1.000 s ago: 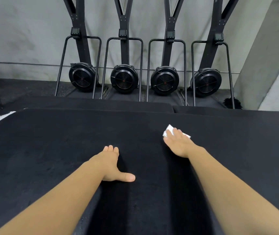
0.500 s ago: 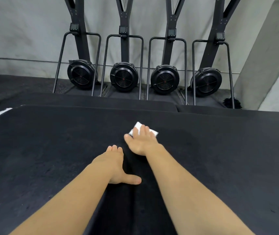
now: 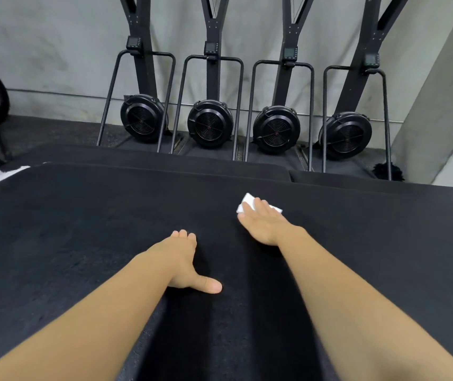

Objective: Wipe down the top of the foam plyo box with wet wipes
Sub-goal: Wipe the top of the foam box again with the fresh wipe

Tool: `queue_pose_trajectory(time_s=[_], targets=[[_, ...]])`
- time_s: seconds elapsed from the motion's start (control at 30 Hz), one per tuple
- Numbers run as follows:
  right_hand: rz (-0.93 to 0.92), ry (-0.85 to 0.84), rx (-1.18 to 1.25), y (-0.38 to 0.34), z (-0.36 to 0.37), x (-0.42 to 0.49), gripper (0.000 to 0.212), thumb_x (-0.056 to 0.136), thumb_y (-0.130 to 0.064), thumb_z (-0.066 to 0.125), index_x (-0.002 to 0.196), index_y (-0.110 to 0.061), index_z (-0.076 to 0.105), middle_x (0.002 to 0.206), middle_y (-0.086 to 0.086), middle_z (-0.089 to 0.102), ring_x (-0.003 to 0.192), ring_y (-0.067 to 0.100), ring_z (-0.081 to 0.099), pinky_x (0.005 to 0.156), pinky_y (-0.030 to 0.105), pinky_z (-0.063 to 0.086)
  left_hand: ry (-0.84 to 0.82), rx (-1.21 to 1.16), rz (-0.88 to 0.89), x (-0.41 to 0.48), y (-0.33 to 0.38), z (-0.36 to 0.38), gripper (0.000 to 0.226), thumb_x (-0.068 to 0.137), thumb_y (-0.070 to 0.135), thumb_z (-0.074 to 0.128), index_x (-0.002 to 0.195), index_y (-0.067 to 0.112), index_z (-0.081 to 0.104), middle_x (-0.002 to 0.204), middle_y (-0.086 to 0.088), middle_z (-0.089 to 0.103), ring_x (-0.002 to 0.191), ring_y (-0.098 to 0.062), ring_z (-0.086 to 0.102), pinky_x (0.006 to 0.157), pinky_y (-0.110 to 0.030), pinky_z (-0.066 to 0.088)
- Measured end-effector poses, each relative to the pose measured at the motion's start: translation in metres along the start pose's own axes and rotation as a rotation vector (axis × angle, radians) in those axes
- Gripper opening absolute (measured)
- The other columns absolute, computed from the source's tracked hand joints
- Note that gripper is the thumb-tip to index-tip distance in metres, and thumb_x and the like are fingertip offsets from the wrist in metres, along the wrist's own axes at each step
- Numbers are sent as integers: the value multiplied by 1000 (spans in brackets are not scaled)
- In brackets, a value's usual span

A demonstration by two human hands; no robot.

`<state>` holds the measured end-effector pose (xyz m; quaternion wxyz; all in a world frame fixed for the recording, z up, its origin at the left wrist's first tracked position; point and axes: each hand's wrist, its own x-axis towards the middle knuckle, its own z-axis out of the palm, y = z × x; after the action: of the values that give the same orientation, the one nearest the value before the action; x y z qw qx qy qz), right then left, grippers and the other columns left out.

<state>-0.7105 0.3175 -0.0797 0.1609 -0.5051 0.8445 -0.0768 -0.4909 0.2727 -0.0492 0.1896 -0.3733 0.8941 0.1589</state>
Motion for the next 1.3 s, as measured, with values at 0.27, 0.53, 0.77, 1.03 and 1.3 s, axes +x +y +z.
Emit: queue_pose_trajectory(time_s=[0.27,0.53,0.77,1.03,1.3], targets=[[189,8,10,56,-19,-14,51,103,-37,18,148,-15,27,157,16,16,145,31,15,118,49,17,-14,35,-2,2,0,1,128,71,76,61,153,11,-13,161,-5,-13,148,-20,-12,121,-38,9],[215,63,3,-13,1,1,70,101,-58,15,158,-16,12,164,10,3,151,25,-2,122,42,5,8,103,16,7,-3,4,130,68,81,57,153,11,-13,161,-6,-12,149,-21,-11,121,-40,15],[-16,-27,54,-107,25,15,67,100,-57,16,155,-18,22,158,9,16,146,24,11,119,41,13,62,30,67,3,-2,4,125,69,74,65,155,17,-4,163,-2,1,150,-20,2,116,-39,29],[-66,-105,234,-93,13,17,57,95,-54,26,139,-21,38,135,-1,38,132,25,34,106,46,31,25,21,49,-1,1,-1,124,71,73,65,155,13,-4,162,-5,0,149,-21,2,118,-38,23],[148,143,234,38,-24,16,26,93,-45,29,99,-25,46,107,2,52,112,30,46,91,43,33,-4,96,-14,2,-1,-2,132,65,81,60,154,10,-8,162,-4,-7,149,-19,-7,120,-41,19]])
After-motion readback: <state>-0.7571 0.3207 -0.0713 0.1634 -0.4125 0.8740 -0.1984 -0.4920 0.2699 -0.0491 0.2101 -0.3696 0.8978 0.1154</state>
